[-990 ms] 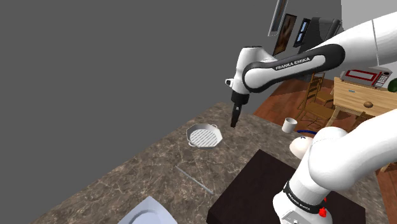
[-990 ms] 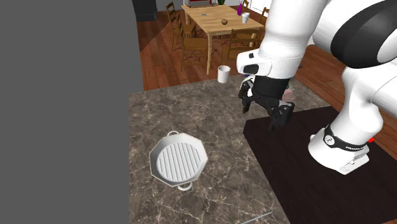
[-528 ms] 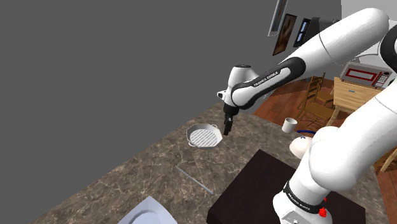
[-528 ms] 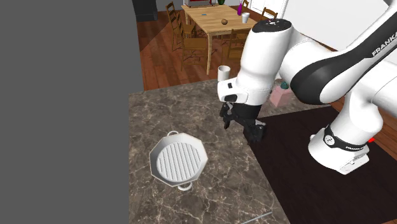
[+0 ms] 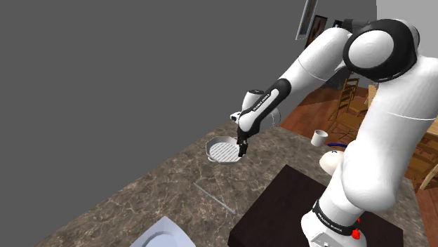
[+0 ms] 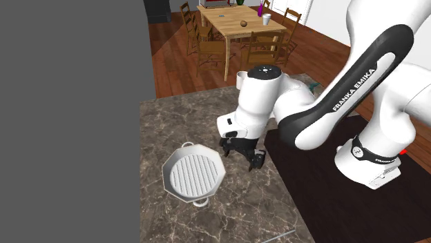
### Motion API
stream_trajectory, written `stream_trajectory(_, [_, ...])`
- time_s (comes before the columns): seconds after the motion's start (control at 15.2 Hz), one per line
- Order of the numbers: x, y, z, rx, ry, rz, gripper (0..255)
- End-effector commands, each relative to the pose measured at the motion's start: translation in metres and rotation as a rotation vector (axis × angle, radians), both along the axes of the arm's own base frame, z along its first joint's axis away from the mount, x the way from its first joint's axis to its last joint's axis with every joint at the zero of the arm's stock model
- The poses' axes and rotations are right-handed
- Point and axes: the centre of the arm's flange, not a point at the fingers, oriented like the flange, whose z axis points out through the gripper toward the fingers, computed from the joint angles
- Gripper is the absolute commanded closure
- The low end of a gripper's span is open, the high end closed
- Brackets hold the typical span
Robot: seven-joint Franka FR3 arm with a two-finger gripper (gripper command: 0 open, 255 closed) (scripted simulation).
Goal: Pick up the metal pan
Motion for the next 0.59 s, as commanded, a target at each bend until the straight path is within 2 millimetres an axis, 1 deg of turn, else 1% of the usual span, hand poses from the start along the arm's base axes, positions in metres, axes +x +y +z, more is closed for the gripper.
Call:
stream_trajectory(0.0, [0.016, -0.002, -0.025, -0.006, -0.014, 0.046, 0])
stream_trajectory(0.33, [0.05, -0.004, -0.079, -0.016, -0.045, 0.151, 0])
stream_trajectory(0.53, [0.052, -0.004, -0.093, -0.016, -0.047, 0.157, 0])
